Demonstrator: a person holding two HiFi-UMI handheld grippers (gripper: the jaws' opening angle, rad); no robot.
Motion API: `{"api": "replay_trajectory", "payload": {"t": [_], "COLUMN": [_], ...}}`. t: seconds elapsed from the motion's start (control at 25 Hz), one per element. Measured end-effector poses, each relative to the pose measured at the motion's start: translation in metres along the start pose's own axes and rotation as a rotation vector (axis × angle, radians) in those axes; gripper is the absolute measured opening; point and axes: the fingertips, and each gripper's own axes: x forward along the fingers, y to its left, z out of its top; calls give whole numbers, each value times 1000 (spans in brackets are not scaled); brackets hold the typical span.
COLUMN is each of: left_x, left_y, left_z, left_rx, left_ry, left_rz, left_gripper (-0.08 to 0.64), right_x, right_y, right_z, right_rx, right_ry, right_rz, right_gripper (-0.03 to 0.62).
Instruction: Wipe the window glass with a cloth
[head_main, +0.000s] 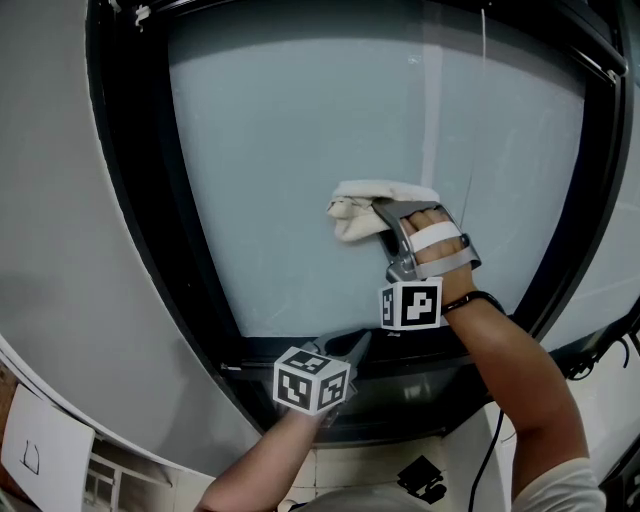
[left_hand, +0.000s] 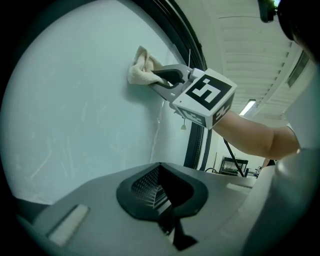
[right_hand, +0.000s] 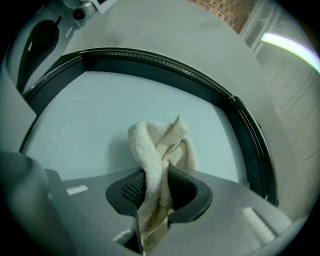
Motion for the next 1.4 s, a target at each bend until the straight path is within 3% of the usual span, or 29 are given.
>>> {"api": "replay_trajectory", "payload": {"t": [0.72, 1.4], "left_x": [4, 7], "left_y": [8, 18], "left_z": [-20, -32], "left_rx": [-6, -16], "left_ry": [42, 66], "left_rz": [11, 18], "left_gripper": [16, 17], "right_x": [-28, -45], "right_y": [83, 127], "right_z": [17, 31], "right_rx": [47, 84], "right_ry": [-26, -71], "right_rz": [102, 181], "right_gripper": [98, 98]}}
